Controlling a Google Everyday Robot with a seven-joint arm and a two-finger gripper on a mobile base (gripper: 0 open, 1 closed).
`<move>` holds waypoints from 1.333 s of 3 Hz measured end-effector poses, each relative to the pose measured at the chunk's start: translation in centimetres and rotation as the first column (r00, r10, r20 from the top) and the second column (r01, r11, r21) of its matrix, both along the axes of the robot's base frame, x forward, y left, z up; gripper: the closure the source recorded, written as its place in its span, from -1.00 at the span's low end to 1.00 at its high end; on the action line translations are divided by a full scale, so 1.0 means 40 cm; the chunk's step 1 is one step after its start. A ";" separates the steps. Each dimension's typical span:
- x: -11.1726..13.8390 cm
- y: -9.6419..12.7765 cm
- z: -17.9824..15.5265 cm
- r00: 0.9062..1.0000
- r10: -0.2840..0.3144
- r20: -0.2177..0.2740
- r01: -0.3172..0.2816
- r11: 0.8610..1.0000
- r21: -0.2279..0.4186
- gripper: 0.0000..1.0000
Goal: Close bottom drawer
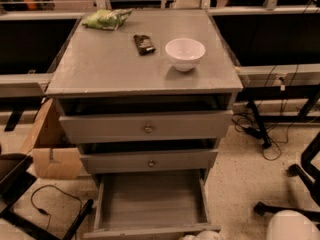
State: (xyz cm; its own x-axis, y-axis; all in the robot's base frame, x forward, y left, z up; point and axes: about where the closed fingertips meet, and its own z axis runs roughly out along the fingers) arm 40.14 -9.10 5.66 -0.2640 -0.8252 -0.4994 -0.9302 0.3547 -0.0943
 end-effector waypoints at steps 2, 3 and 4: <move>0.027 -0.001 0.004 1.000 0.011 0.008 -0.011 1.000 -0.007 1.00; 0.054 -0.002 0.017 1.000 0.020 0.020 -0.020 1.000 -0.014 1.00; 0.090 0.000 0.035 0.999 0.032 0.037 -0.031 0.999 -0.021 1.00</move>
Offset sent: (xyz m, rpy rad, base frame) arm 0.1932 -0.0104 0.0392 -0.0942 -0.1109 0.1045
